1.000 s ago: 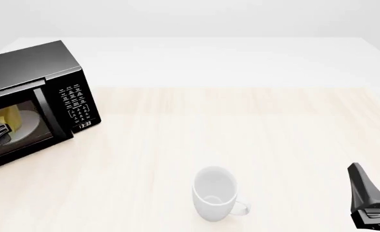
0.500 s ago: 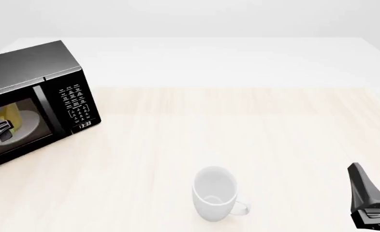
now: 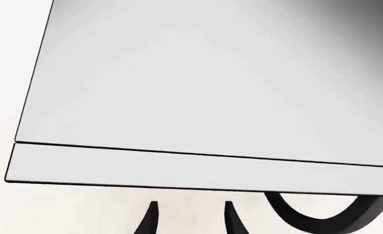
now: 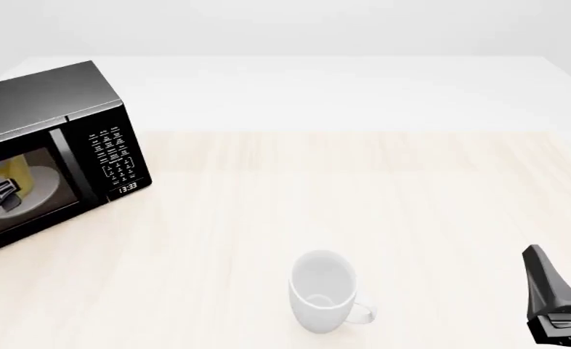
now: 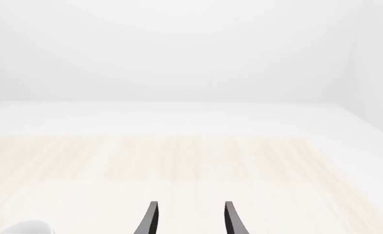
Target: Put the yellow and white mug in the microwave and close it.
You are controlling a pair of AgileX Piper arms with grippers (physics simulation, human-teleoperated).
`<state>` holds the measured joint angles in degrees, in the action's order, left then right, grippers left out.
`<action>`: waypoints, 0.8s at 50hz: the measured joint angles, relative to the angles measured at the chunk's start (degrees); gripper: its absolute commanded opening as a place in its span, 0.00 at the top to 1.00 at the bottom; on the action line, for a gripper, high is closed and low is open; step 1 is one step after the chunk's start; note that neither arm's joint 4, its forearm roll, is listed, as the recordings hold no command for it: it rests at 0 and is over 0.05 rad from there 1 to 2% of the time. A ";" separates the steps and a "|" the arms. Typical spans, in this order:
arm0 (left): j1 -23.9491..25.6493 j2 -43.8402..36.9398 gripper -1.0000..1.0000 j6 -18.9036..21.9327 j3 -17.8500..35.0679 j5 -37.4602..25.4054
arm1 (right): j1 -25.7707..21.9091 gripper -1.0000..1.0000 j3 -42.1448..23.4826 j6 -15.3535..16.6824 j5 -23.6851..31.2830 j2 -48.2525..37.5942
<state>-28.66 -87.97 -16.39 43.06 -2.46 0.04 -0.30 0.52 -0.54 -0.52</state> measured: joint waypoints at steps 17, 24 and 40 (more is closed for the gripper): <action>-0.82 5.68 0.00 2.83 -2.33 -1.07 | 0.00 0.00 0.01 -0.01 -0.02 -0.01; -1.26 8.59 0.00 4.12 -2.60 -2.05 | 0.00 0.00 0.02 -0.01 -0.05 -0.03; -2.66 16.03 0.00 6.61 -3.23 -5.14 | -0.01 0.00 0.01 -0.01 -0.02 -0.01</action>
<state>-31.32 -71.94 -9.78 39.83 -7.60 0.03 -0.29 0.51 -0.57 -0.52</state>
